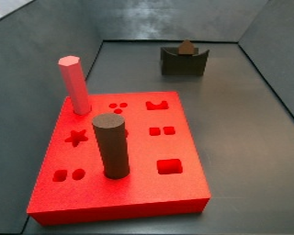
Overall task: Pick up the 3 prong object. Move up. Rotate the 3 prong object. Place the 3 prong object on the fixture. Regrasp the 3 prong object. Move to above the board. Insert the 3 prong object.
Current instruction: Regrasp the 3 prong object.
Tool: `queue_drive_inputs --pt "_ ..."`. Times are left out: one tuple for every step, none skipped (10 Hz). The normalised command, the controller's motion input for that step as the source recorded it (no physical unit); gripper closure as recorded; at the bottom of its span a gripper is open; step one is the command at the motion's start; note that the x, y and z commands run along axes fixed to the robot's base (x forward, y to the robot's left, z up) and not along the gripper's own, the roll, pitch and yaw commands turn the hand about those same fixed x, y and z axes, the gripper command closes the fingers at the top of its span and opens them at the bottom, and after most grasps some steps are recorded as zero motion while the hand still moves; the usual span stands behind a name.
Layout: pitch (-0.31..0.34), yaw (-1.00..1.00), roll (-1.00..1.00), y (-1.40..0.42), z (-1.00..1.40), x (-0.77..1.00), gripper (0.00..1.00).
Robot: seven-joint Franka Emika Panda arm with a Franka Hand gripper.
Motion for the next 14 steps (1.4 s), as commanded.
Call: queue_drive_inputs --pt "0.158 0.09 1.0 -0.04 -0.02 0.12 0.0" --pt "0.187 0.12 1.0 -0.05 -0.02 0.12 0.0" --pt "0.205 0.14 1.0 -0.05 -0.02 0.13 0.0" --pt "0.219 0.2 0.91 -0.05 -0.03 0.13 0.0" --pt "0.188 0.22 0.69 -0.05 -0.03 0.14 0.0" --pt "0.161 0.24 0.51 -0.05 -0.03 0.15 0.0" --pt "0.141 0.24 0.4 -0.06 -0.02 0.16 0.0" --pt "0.096 0.24 0.25 -0.04 -0.01 0.16 0.0" --pt "0.051 0.24 0.2 -0.05 -0.02 0.14 0.0" --pt "0.033 0.22 0.19 -0.05 -0.02 0.13 0.0" --pt "-0.05 0.26 0.04 0.07 -1.0 0.05 0.0" --pt "-0.058 0.24 0.04 0.07 -1.0 0.05 0.0" --pt "-0.107 0.17 0.05 0.06 -1.0 0.07 0.0" --pt "-0.133 0.13 0.05 0.06 -1.0 0.07 0.0"
